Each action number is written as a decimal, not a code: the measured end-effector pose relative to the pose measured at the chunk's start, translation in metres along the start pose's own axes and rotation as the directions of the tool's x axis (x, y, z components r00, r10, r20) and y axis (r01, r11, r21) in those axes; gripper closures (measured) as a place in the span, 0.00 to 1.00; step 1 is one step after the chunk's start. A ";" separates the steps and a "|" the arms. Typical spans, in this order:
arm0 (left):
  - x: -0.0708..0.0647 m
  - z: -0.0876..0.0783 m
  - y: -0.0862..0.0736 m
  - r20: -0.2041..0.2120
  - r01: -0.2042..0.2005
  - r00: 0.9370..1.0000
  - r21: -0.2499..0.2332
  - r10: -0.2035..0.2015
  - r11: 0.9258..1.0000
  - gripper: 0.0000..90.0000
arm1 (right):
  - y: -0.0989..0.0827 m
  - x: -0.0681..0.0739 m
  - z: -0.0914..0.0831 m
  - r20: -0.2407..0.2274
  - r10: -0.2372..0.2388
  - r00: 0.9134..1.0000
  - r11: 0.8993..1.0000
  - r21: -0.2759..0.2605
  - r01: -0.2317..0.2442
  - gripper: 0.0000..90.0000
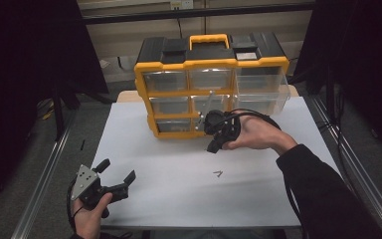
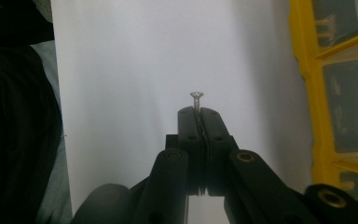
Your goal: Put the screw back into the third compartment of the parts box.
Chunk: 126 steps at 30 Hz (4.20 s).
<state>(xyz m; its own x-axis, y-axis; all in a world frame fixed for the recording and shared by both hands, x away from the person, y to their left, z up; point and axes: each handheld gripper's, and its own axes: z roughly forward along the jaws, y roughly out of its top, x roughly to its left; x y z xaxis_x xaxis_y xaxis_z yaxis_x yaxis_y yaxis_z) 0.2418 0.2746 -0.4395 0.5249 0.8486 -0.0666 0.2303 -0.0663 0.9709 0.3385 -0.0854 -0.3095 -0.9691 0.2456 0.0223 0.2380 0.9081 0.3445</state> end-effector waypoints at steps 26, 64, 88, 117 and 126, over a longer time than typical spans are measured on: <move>0.000 0.000 0.000 0.001 -0.001 1.000 -0.001 0.001 1.000 0.02 | 0.019 -0.001 -0.074 0.072 -0.003 0.997 0.993 -0.114 0.011 0.98; 0.001 0.000 0.000 0.002 0.002 1.000 -0.004 -0.002 1.000 0.02 | -0.003 -0.051 -0.167 0.207 0.209 0.956 0.968 -0.182 -0.173 0.98; -0.001 0.000 0.000 -0.005 0.001 1.000 0.001 -0.001 1.000 0.02 | -0.033 -0.068 -0.165 0.213 0.277 0.937 0.961 -0.041 -0.275 0.98; 0.000 0.000 0.000 0.005 -0.013 1.000 0.007 0.013 1.000 0.03 | -0.038 -0.093 -0.127 0.163 0.322 0.933 0.937 0.090 -0.339 0.98; 0.000 0.000 0.000 0.007 -0.008 1.000 0.005 0.008 1.000 0.02 | -0.041 -0.098 -0.114 0.158 0.341 0.927 0.926 0.117 -0.360 0.98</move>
<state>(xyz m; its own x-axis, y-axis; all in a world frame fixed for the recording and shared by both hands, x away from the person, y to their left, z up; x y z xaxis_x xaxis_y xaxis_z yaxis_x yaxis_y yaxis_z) 0.2417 0.2744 -0.4396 0.5326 0.8442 -0.0604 0.2302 -0.0758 0.9702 0.4165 -0.1851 -0.2183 -0.8068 0.5907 -0.0104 0.5770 0.7916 0.2012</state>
